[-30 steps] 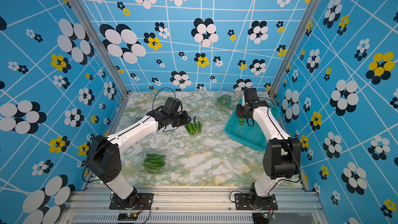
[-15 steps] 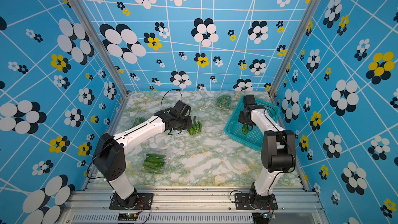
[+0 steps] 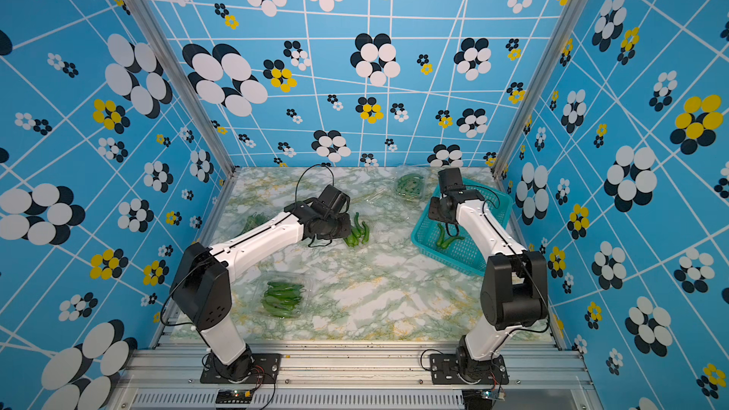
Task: Take small green peppers out of containers
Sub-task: Place the green pepper in the basket, then pick up the green pepper from the packing box.
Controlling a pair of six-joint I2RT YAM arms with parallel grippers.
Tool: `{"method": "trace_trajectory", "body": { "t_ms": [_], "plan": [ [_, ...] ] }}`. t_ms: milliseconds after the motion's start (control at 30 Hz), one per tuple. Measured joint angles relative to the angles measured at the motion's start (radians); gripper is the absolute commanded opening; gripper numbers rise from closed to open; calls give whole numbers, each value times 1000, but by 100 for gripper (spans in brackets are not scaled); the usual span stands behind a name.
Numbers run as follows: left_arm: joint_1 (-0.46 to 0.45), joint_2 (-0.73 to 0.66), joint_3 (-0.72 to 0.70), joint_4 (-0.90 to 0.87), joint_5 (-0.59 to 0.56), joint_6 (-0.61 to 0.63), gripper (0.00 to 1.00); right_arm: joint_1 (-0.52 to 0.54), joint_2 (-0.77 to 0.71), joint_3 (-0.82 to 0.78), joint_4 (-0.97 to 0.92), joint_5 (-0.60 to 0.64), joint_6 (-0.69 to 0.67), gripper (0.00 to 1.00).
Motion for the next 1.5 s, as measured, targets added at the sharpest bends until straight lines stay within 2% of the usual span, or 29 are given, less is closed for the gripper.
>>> {"method": "trace_trajectory", "body": {
  "t_ms": [267,467,833,1367,1500],
  "plan": [
    [37,-34,-68,-4,-21,-1,30,297,156,202,-4,-119,1,47],
    [87,-112,-149,-12,-33,-1,31,402,361,390,-8,-175,2,46],
    [120,-140,-214,3,-32,-3,32,465,549,538,-52,-198,0,43],
    [128,-140,-217,13,-23,-3,32,475,610,540,-69,-204,0,36],
    [132,-140,-217,13,-20,-3,32,478,611,540,-76,-205,-1,28]
  ]
}}
